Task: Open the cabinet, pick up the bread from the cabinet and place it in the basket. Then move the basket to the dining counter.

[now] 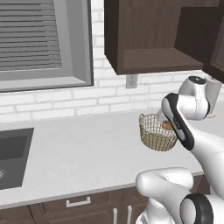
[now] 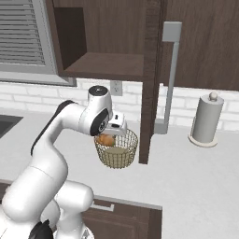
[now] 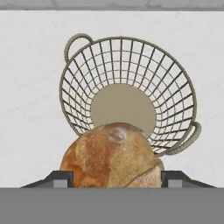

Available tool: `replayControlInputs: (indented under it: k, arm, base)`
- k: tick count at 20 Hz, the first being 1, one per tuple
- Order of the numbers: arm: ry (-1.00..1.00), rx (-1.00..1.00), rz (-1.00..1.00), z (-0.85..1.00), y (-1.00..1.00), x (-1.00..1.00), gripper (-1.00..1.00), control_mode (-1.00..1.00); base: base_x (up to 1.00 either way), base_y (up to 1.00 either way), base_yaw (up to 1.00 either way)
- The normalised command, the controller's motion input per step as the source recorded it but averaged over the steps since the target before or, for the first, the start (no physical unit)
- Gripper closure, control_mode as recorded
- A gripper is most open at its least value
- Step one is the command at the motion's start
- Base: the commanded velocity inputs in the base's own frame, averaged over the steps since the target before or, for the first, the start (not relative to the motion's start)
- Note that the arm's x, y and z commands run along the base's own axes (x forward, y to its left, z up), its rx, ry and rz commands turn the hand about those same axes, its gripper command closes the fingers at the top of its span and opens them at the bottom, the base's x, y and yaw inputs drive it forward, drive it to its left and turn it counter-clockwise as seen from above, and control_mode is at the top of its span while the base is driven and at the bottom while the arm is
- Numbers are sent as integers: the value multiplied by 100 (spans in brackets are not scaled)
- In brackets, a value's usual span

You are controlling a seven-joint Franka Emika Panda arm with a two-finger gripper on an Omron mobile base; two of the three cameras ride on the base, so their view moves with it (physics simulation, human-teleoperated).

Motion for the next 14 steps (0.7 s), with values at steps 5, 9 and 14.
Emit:
replayControlInputs:
  k: [5,9,14]
  arm:
    - [0,0,2,-54,-6,36,100,-100]
    - [-1,0,3,-52,-2,33,100,-100]
    - [-8,0,2,-29,0,45,-100,-100]
  base:
    - [0,0,0]
    - [0,0,0]
    - [0,0,0]
